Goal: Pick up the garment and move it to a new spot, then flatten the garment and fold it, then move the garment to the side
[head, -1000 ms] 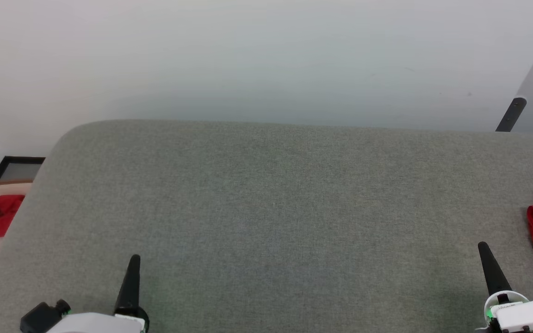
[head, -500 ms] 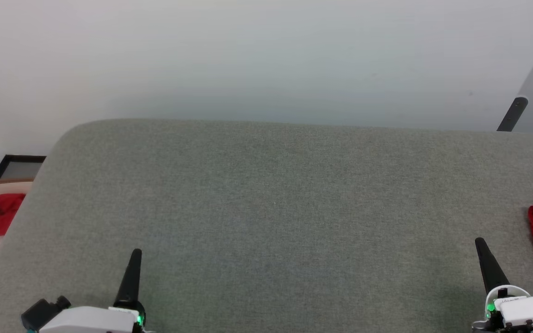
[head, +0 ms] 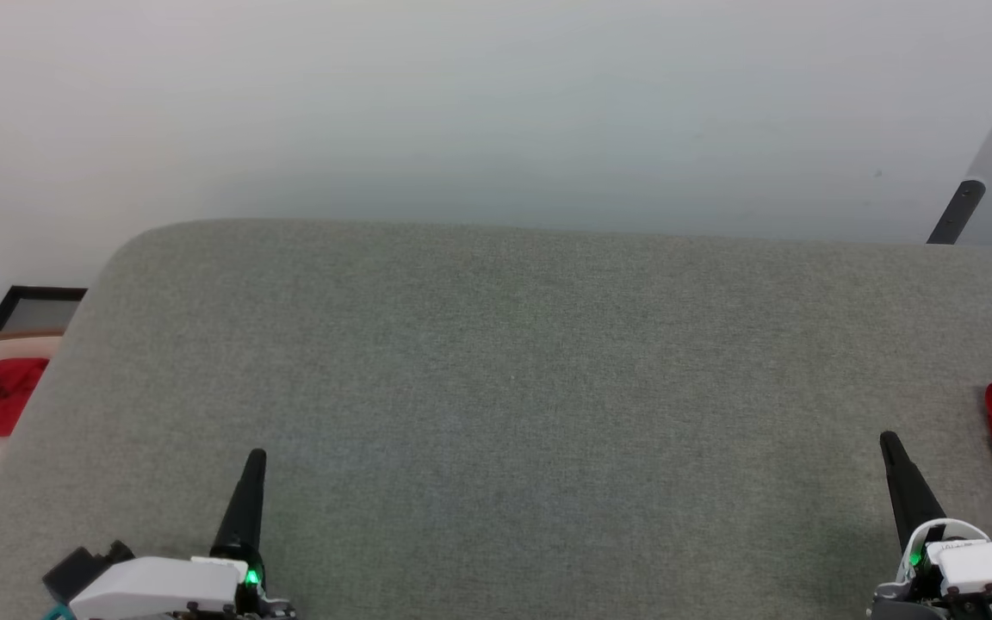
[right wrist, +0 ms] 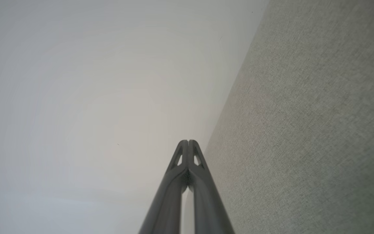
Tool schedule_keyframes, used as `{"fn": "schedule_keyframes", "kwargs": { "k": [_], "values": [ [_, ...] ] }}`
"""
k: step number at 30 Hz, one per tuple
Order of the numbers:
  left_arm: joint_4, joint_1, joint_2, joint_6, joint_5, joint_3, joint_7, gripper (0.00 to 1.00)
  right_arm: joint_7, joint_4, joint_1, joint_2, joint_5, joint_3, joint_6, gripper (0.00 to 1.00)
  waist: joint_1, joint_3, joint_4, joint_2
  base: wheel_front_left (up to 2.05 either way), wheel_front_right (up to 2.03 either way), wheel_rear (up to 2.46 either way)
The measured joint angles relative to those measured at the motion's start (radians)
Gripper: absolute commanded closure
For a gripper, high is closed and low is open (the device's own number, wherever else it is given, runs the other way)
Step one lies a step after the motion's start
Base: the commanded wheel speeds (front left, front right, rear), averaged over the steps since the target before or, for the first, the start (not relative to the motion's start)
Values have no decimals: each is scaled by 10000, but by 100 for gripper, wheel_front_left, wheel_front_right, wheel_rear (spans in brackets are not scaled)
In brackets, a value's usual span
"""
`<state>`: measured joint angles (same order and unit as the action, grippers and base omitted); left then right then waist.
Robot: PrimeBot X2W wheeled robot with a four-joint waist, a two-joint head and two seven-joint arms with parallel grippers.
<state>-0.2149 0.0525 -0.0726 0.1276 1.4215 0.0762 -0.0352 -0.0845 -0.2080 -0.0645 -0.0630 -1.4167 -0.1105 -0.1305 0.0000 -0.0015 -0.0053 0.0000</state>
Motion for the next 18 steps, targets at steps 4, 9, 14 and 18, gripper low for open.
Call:
{"fn": "schedule_keyframes", "kwargs": {
  "k": [4,9,14,18],
  "values": [
    [-46,78,6,0,286,19,-88,100,-42,-54,-71,15,-257,-6,0,100,0,6,7,0,0,0,0],
    [-100,156,15,2,662,46,-190,100,-90,-125,-94,40,-612,-12,0,100,0,13,15,0,0,0,0],
    [-151,253,25,2,980,69,-314,100,-142,-176,-211,52,-909,-19,0,100,0,21,24,0,0,0,0],
    [-190,313,31,2,1267,90,-395,100,-184,-232,-244,69,-1177,-23,0,100,0,27,31,0,0,0,0]
  ]
}}
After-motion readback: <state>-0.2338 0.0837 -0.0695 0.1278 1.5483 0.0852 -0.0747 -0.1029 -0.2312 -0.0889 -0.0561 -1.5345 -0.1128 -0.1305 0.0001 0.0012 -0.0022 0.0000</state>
